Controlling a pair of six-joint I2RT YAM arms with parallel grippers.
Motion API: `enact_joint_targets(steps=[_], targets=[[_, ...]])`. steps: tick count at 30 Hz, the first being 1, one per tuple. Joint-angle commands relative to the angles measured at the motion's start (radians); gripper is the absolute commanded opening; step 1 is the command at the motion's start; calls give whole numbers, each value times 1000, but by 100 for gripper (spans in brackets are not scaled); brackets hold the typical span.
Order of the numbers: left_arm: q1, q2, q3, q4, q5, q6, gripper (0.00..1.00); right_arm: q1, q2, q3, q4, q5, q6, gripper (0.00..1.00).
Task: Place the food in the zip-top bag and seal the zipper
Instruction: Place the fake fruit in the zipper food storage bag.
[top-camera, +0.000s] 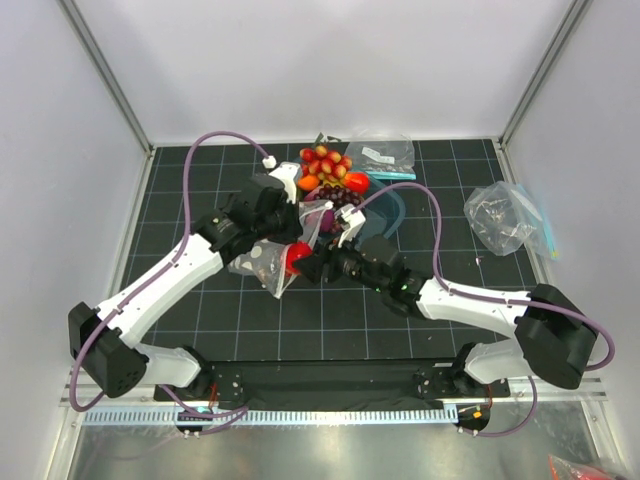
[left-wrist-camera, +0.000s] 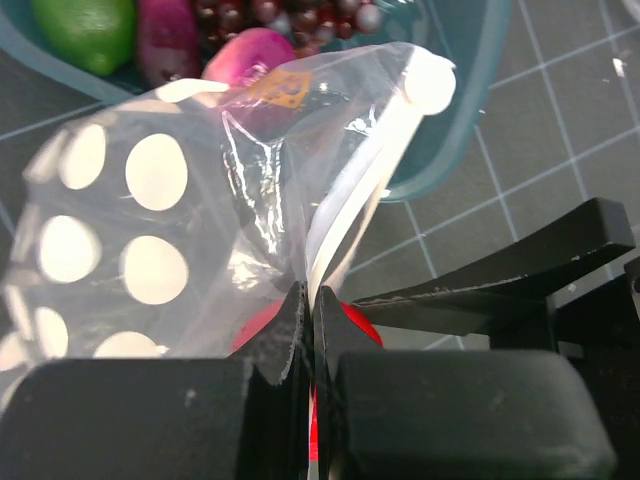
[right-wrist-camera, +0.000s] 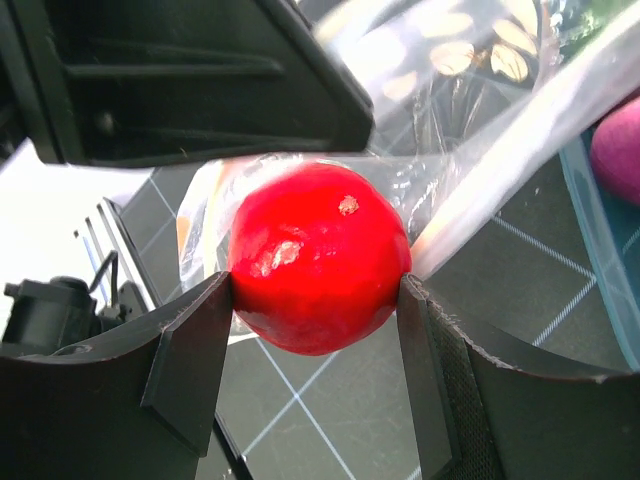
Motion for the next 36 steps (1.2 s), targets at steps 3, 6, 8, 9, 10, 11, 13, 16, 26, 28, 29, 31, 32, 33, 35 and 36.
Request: enact_joint_targets(steps=[3,6,8,9,10,11,13,16,26,28,29,31,32,33,35,36], targets=[[26,7,12,42,152,-42,0,16,-42,15,148,91,-3,32],[44,19,16,45,228,-67,0,15,-42,26,135,128,-17,32],[60,21,15,51,267,-82,0,16,-28,45,115,146,-24,32],[64,19,12,64,299,-100,0,16,-25,49,97,177,-31,32],[71,18,9,70,319,-108,0,16,-19,50,98,188,-37,32],[80,16,6,76,334,-113,0,16,-19,47,98,208,-37,32],[90,13,3,93,374,-127,0,16,-19,41,105,268,-32,32],[106,2,0,107,402,-130,0,16,-5,49,104,308,-18,32],[130,-38,-20,162,471,-140,0,16,51,67,109,285,-14,44],[138,-41,-20,160,466,-142,0,16,44,64,92,285,-17,63],[149,-42,-22,160,463,-143,0,16,39,62,87,291,-18,66],[161,-51,-25,163,457,-145,0,16,27,72,49,300,-21,73],[164,-53,-28,163,440,-143,0,16,24,73,34,308,-23,74],[167,-61,-30,163,428,-133,0,15,19,73,12,309,-24,76],[173,-68,-33,160,399,-121,0,16,-1,75,-9,312,-24,79],[173,-76,-34,147,347,-105,0,18,-8,76,-37,318,-26,81]])
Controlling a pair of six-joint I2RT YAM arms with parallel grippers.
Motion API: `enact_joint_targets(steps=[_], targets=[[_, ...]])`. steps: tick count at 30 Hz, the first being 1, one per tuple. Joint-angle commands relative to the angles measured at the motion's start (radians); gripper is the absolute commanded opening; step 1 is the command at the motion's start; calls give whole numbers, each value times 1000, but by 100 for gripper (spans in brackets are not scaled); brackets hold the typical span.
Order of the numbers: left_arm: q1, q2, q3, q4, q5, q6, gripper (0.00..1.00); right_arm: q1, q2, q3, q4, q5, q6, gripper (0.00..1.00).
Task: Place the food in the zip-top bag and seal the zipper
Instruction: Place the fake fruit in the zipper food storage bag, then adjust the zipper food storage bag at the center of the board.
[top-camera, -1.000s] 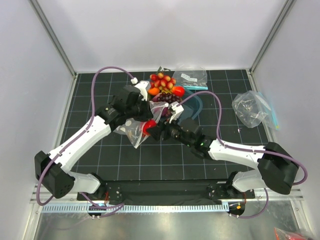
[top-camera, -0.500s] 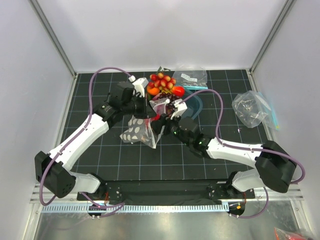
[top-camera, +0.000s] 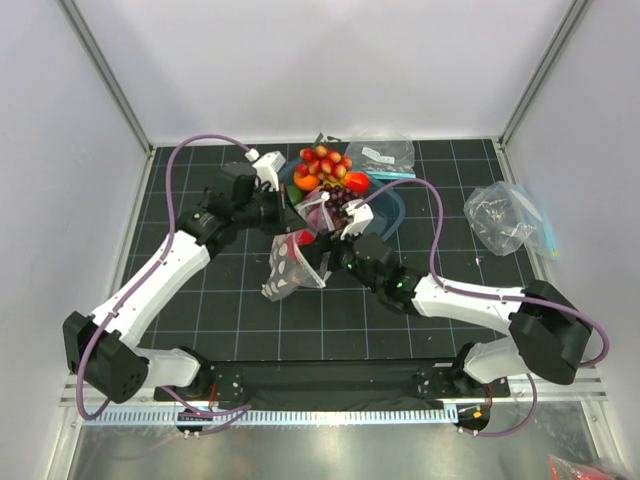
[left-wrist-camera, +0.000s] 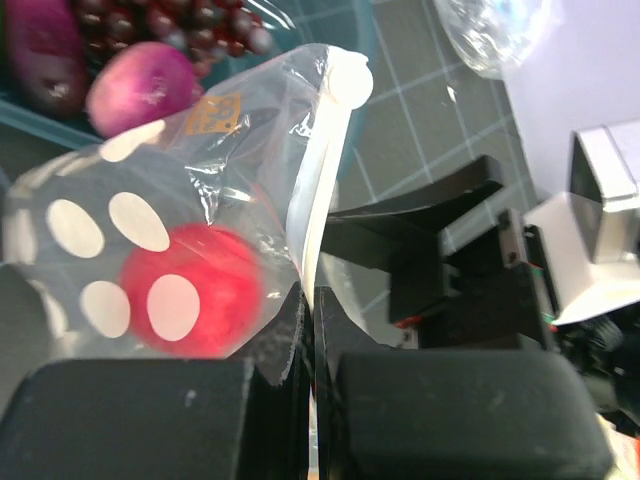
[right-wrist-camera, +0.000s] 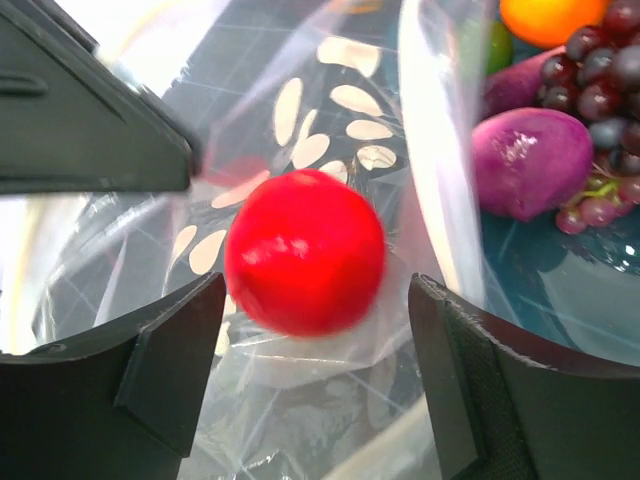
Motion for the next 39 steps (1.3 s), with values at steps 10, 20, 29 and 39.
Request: enact_joint_targets(steps=[10,20,29,39], targets=[[10,-67,6,-18,-203,94,0,7,-164,76,-192,114,-15,77],[10,-67,6,-22,-199,104,0,6,-67,243,-462,106,37,65],[10,-72,6,-31,-225,111,0,9,20,326,-614,104,94,54],[10,-58,11,-46,-260,113,0,16,68,431,-760,125,76,19]])
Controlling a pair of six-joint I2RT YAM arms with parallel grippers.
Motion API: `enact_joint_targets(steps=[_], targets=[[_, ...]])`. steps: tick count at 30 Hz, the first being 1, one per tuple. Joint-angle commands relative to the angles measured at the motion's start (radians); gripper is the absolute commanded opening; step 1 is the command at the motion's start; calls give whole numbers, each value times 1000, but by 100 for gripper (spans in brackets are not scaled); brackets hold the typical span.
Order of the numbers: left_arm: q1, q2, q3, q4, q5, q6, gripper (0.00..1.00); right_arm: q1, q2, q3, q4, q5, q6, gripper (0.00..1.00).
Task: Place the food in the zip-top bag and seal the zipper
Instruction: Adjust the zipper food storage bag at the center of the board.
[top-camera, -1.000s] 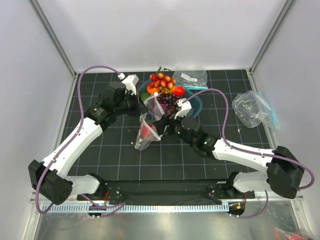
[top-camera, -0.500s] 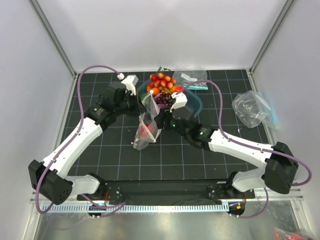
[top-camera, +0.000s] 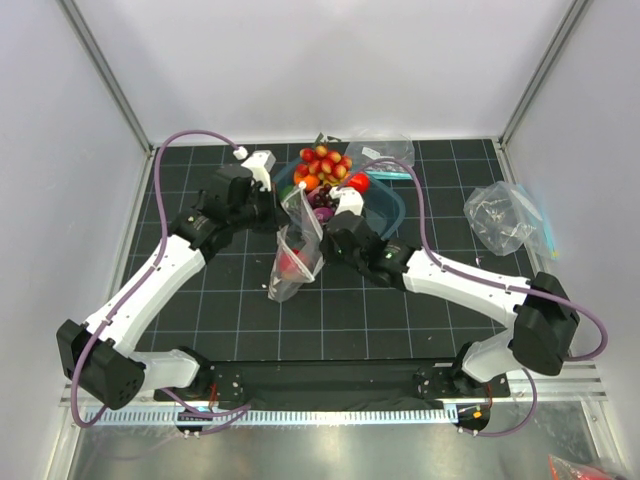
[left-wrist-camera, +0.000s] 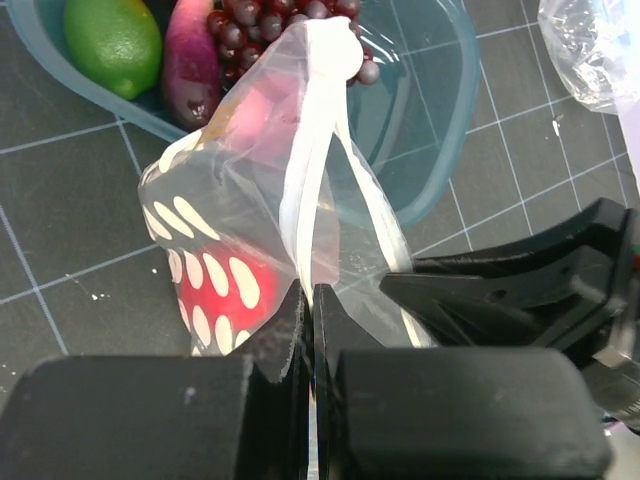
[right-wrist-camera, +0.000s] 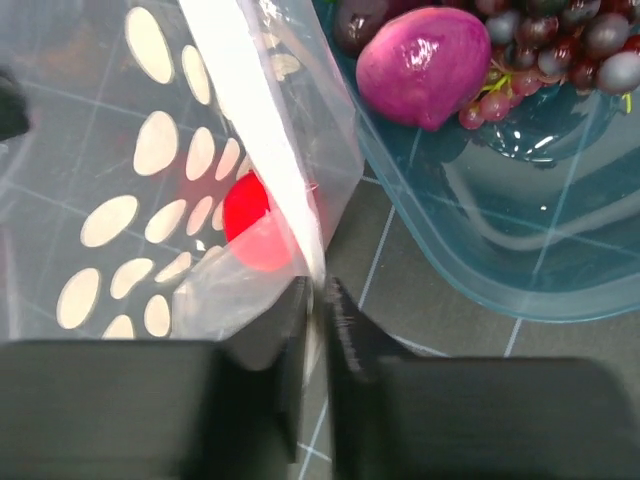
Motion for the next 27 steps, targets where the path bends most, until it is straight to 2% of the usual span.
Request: enact_joint_targets(steps=[1,2,5,9,14,17,21,27], targets=[[6,-17,18,0,-48,15,0,12,-1,78,-40,23,-7,15],[6,-17,18,-6,-60,18,0,13,1,93,-46,27,-21,7],[6,-22,22,-23,-112,26,0,32,24,187,-95,57,-51,1],[6,-23,30,-43,-179,38,0,88,87,389,-198,149,-125,1],[6,-22,36,-58,-226,43,0,131,163,532,-337,301,-154,1],[6,-23,41,-72,-254,47,0,131,162,535,-376,364,-153,1],[6,-31,55,-103,-362,53,0,130,130,514,-380,409,-148,1],[8,-77,68,-129,-496,90,0,131,143,474,-316,298,-142,1]])
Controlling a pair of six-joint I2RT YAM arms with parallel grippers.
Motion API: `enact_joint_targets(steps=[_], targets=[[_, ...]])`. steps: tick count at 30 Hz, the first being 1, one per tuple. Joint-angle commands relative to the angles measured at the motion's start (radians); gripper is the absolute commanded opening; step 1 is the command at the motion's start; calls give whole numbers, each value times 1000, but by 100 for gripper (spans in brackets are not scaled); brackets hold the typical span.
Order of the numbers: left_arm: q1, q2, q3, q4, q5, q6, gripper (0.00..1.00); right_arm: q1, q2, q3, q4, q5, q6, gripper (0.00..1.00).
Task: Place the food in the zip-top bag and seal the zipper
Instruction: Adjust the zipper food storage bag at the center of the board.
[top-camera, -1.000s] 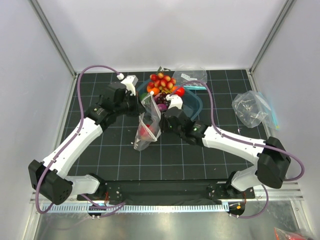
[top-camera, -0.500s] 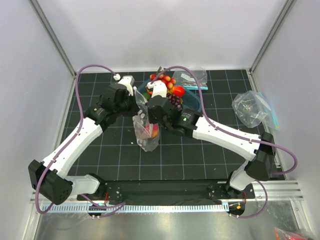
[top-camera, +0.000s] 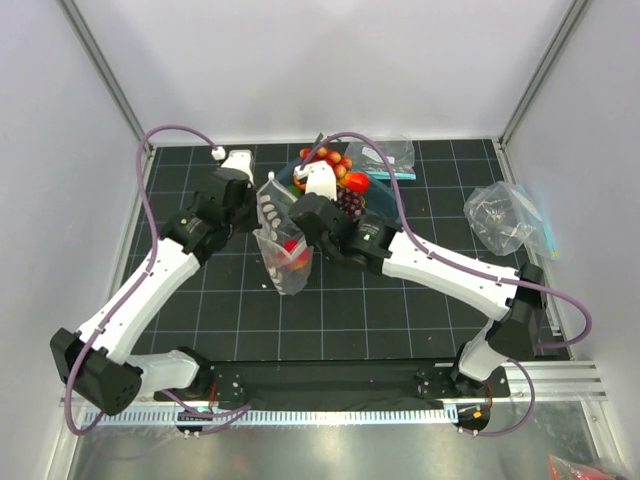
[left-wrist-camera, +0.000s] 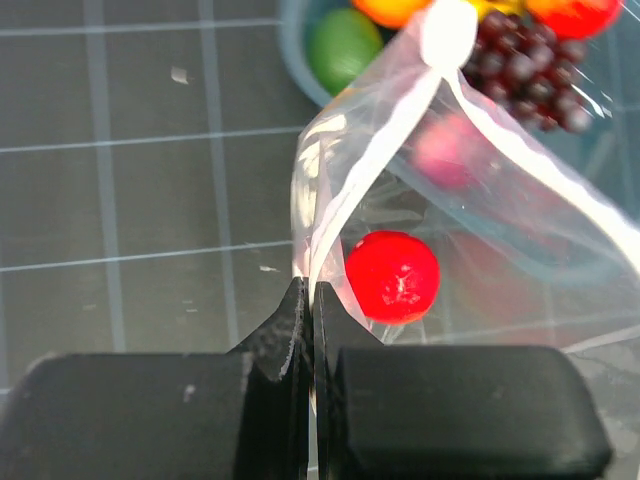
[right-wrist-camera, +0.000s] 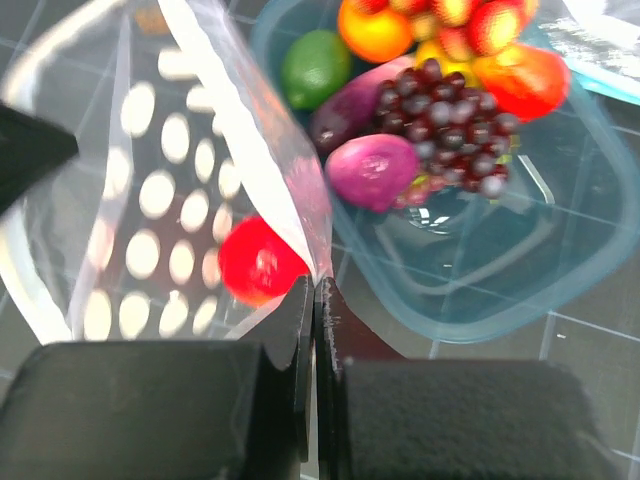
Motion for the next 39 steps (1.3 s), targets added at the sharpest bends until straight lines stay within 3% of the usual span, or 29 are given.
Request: enact_joint_targets(steps=[1,5,9,11,12,14,15,18,21,28,29,39], targets=[[7,-72,47,-10,-164,47,0,1,-6,-13,73,-79,-11,1],[9,-114,40,-9,-278,87,0,-6,56,16,126,-193,6,1],[10,-123,31,1,-304,99,0,-32,101,32,144,-270,29,3],[10,-118,31,4,-275,99,0,-37,98,20,147,-264,36,11],[10,-108,32,8,-255,99,0,-42,95,10,152,-262,40,24],[10,-101,37,13,-217,101,1,-45,72,-25,163,-259,40,31],[10,-95,38,14,-189,101,1,-46,60,-39,179,-254,38,42],[10,-94,38,14,-191,105,1,-51,3,-106,216,-241,37,61],[12,-97,34,14,-192,110,2,-60,-55,-174,245,-236,35,71],[12,-94,29,16,-178,105,2,-97,-193,-322,340,-270,35,79],[12,-88,32,17,-160,99,2,-111,-248,-386,398,-288,32,85],[12,-95,24,24,-154,99,2,-232,-249,-444,458,-391,98,92]])
